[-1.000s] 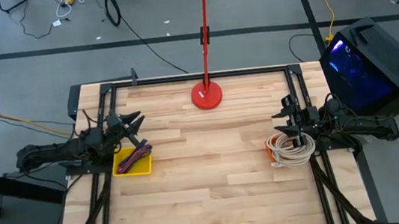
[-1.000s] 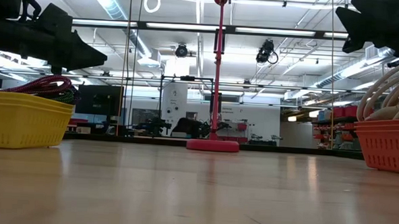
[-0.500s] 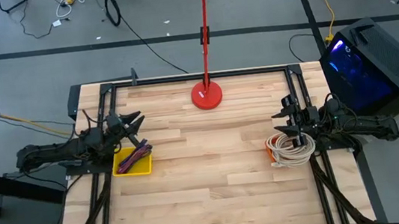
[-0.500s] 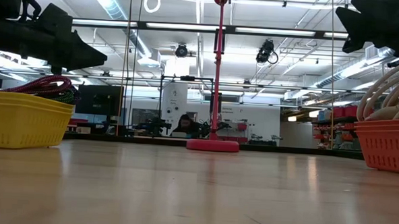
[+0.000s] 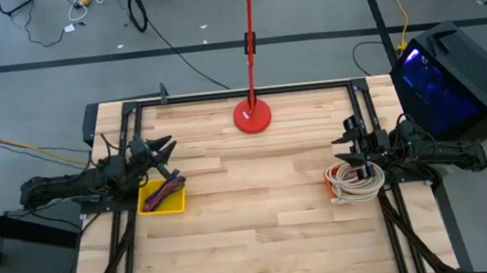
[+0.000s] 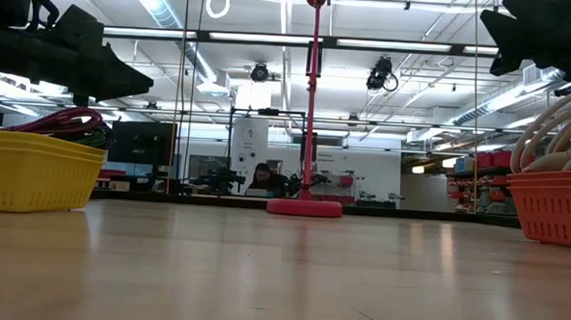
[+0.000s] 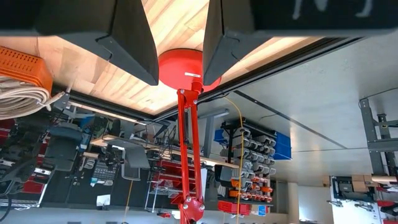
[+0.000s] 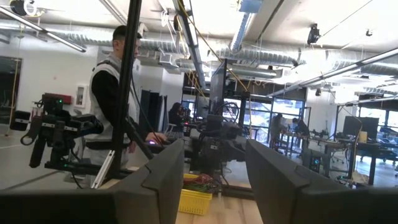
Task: Pick & Place USB Port
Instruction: Return to Home Position
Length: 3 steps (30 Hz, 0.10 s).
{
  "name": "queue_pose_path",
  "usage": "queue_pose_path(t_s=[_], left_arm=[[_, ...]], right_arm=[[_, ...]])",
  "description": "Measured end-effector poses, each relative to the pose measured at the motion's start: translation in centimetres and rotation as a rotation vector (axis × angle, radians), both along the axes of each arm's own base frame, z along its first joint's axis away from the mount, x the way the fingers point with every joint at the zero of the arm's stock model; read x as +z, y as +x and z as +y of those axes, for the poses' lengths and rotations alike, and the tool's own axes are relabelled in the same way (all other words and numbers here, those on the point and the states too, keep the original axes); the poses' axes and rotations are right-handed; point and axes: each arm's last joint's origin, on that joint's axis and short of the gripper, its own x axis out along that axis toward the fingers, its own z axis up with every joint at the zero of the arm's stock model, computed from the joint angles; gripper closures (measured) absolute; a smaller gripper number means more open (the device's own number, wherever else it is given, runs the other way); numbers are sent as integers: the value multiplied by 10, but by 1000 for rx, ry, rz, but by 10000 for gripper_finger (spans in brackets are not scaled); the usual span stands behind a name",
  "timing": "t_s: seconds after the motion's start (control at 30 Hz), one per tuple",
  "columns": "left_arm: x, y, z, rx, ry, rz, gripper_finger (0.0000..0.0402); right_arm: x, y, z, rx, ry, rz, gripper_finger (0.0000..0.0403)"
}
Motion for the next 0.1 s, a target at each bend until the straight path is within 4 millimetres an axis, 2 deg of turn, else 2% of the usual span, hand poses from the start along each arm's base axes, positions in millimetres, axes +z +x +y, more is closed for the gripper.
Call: queue_pose_path(t_s=[0.1], left_arm=[[0, 0, 0, 0, 0, 0, 271]], right_arm=[[0, 0, 0, 0, 0, 0, 229]])
